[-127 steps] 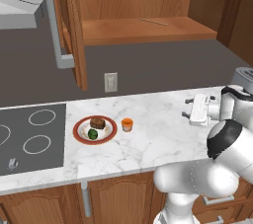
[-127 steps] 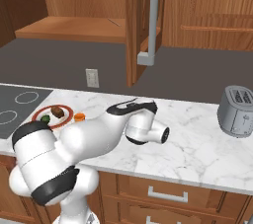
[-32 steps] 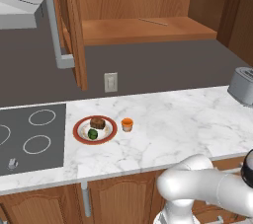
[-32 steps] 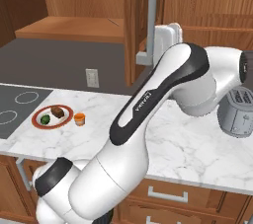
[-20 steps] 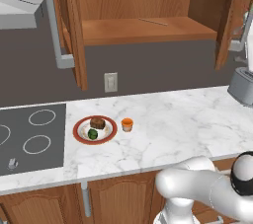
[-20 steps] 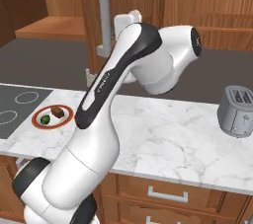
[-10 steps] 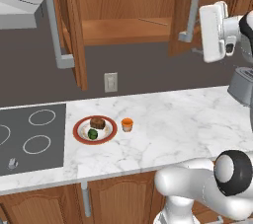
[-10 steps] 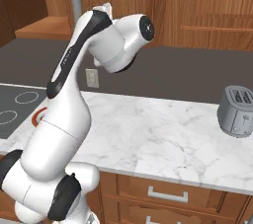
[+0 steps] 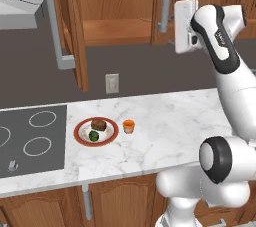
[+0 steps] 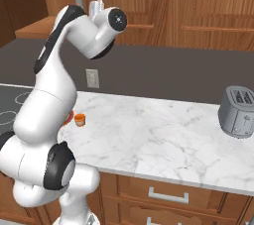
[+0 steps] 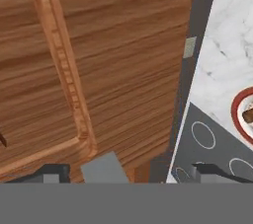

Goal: Pick the avocado and bread from the counter and place them on the plate. Then pick the jam from the cabinet and place it next to the plate. Lastly close the cabinet door.

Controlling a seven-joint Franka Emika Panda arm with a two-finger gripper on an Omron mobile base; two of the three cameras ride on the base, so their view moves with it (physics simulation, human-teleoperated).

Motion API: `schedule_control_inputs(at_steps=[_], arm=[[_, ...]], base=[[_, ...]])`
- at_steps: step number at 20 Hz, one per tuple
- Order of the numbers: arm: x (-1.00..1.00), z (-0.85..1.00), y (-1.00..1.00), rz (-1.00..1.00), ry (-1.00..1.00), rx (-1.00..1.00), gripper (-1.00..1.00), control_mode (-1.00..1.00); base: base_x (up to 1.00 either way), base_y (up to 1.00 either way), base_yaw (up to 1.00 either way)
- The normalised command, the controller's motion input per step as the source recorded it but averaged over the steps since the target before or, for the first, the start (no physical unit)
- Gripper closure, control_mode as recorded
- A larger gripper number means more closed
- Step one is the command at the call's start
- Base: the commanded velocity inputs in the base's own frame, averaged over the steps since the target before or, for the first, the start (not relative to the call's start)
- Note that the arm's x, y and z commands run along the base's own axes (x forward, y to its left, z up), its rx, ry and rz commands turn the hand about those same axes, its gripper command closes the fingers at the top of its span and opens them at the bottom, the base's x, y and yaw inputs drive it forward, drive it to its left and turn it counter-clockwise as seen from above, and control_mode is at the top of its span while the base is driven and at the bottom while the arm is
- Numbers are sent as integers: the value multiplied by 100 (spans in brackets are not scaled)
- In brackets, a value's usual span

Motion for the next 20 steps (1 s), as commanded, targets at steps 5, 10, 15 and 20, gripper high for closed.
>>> schedule_control_inputs(at_steps=[5, 10, 15, 20], arm=[[100, -18, 19, -12, 9, 0, -100, -100], [100, -14, 0, -5, 12, 0, -100, -100], [54, 5, -29, 0, 4, 0, -100, -100], [25, 16, -45, -1, 0, 0, -100, -100]], base=[[0, 0, 0], [0, 0, 0], [0, 0, 0], [0, 0, 0]])
